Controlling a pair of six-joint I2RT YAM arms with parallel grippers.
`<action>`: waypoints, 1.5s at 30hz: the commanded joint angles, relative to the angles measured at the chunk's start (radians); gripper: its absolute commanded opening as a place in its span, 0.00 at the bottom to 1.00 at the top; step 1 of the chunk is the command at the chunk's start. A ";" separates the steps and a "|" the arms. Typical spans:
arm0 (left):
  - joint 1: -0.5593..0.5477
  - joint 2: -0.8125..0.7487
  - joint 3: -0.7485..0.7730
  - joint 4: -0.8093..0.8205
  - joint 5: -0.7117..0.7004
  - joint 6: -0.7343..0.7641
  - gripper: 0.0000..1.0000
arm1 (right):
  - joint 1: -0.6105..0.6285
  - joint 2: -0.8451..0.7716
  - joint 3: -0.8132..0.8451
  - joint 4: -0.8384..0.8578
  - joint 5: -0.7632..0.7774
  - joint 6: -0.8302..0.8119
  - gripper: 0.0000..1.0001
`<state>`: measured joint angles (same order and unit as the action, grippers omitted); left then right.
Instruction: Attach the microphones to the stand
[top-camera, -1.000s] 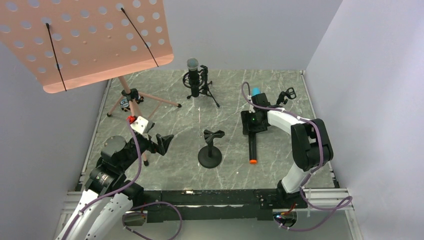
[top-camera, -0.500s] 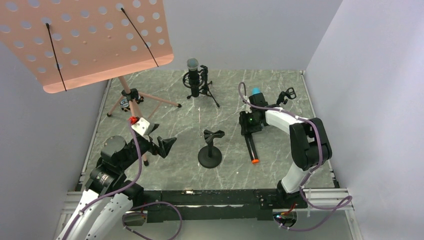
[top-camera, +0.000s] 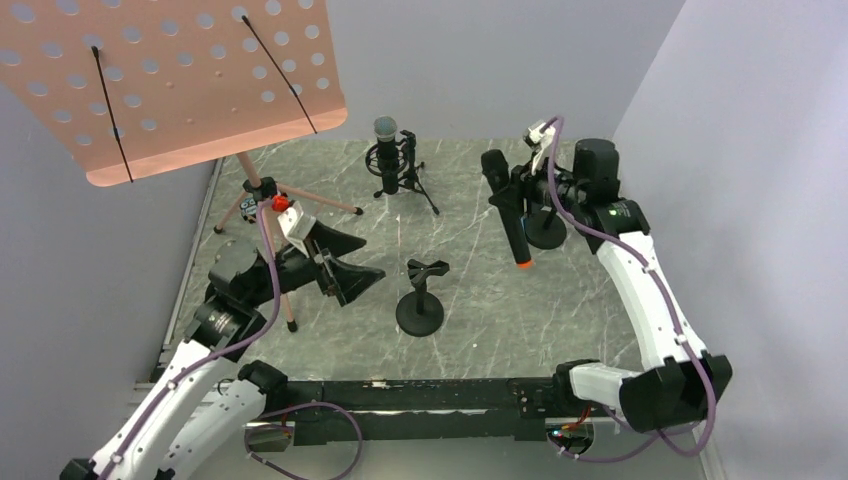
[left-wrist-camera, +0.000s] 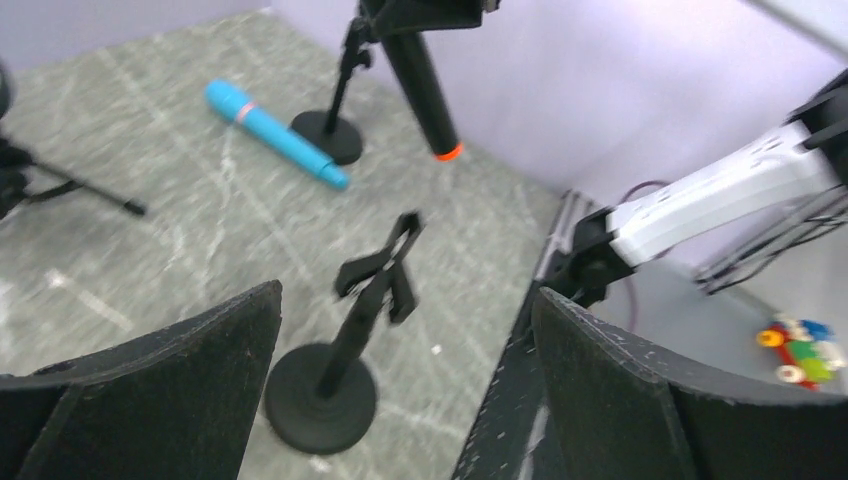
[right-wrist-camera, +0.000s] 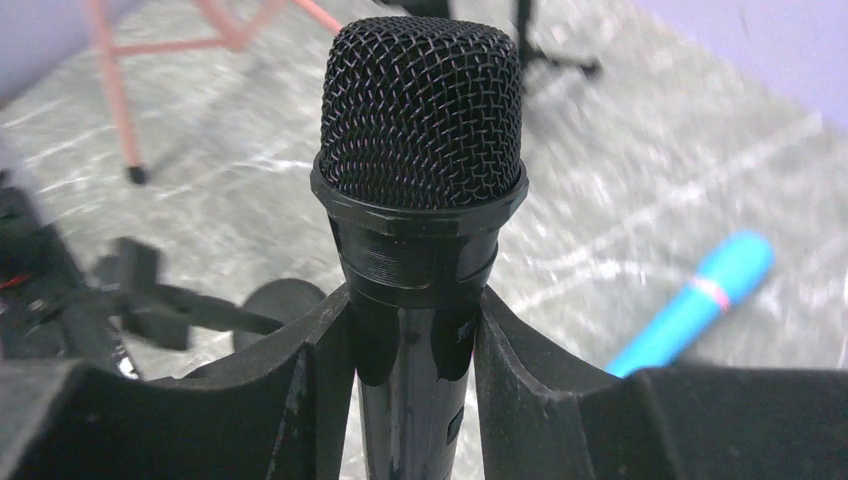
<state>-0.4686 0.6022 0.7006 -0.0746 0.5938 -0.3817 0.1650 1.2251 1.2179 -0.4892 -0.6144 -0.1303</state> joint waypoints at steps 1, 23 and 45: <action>-0.095 0.103 0.115 0.186 0.039 -0.119 0.99 | 0.005 -0.043 0.116 0.001 -0.332 -0.070 0.06; -0.499 0.817 0.499 0.589 -0.311 -0.033 0.99 | 0.004 -0.068 0.141 0.606 -0.663 0.572 0.06; -0.477 0.846 0.617 0.262 -0.194 -0.013 0.00 | -0.029 -0.115 0.078 0.513 -0.682 0.488 0.65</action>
<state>-0.9680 1.4796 1.2648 0.2749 0.3202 -0.4084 0.1394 1.1370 1.2995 -0.0425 -1.2663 0.3405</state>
